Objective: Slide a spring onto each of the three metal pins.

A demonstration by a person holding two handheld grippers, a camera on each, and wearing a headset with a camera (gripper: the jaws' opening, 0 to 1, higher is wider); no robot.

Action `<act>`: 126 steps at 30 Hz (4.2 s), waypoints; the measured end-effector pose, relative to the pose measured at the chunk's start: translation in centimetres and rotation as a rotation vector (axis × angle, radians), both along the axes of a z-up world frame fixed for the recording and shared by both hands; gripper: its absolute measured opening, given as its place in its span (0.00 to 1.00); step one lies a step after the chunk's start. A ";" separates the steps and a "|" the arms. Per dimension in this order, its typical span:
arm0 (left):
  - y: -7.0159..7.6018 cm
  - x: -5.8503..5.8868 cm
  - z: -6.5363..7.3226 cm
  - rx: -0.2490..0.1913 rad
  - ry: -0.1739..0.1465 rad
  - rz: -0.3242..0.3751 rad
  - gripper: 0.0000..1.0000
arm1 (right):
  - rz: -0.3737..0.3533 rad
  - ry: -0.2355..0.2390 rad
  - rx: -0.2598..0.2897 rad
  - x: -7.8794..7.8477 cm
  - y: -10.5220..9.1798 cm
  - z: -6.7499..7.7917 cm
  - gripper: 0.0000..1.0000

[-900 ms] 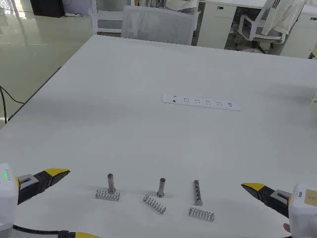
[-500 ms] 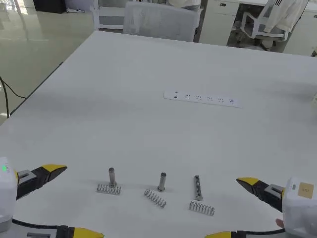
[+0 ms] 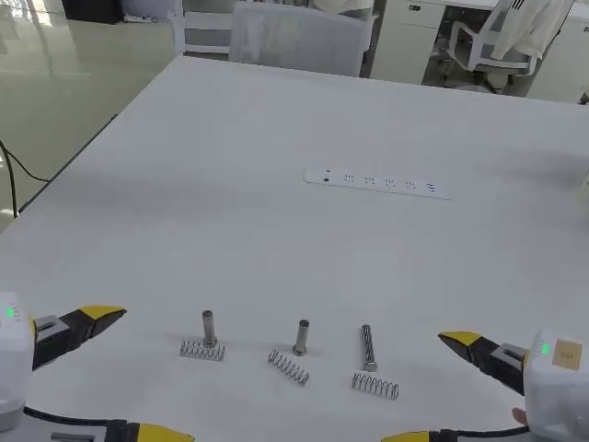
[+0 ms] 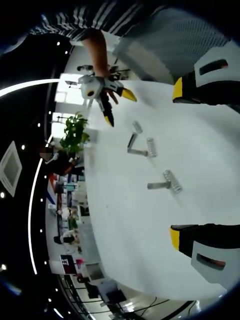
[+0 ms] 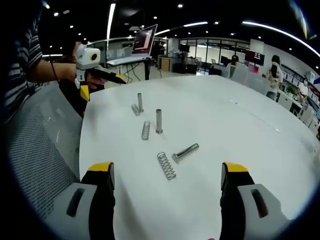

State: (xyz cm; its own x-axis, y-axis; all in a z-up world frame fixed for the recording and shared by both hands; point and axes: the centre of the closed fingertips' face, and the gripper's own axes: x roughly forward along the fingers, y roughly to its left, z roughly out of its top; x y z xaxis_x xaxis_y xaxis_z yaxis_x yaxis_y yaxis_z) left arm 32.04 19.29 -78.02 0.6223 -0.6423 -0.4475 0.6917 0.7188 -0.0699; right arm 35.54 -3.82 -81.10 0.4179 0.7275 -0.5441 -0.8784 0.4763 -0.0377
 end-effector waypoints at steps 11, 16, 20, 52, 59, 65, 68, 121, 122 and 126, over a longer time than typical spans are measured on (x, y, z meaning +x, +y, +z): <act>-0.1 0.0 0.1 0.004 -0.001 -0.007 0.98 | 0.004 0.003 -0.007 0.0 0.0 -0.1 0.88; -0.2 0.1 0.2 0.004 -0.003 -0.011 0.98 | 0.004 0.007 -0.011 -0.1 -0.2 -0.4 0.88; -0.3 0.1 0.1 0.004 0.000 -0.012 0.98 | 0.003 0.009 -0.013 -0.3 -0.2 -0.4 0.88; -0.1 -0.1 0.2 -0.011 -0.001 -0.002 0.98 | 0.008 0.013 -0.007 -0.2 0.3 -0.4 0.86; 0.0 -0.1 0.2 -0.014 0.001 -0.002 0.98 | 0.013 0.021 -0.011 -0.3 0.3 -0.6 0.86; 0.0 0.0 0.2 -0.015 0.001 -0.004 0.98 | 0.013 0.029 -0.011 -0.4 0.3 -0.8 0.86; 0.1 0.0 0.1 -0.015 0.003 -0.005 0.98 | 0.009 0.053 0.005 -0.4 0.6 -0.7 0.85; 0.4 0.1 -0.5 -0.013 0.022 0.001 0.98 | -0.175 0.258 -0.036 6.9 3.2 -1.2 0.35; 0.4 0.0 -0.6 -0.012 0.022 0.001 0.98 | -0.180 0.265 -0.038 7.1 3.2 -1.4 0.34; 0.6 -0.1 -0.6 -0.014 0.022 0.009 0.98 | -0.220 0.318 -0.047 7.3 3.3 -2.2 0.30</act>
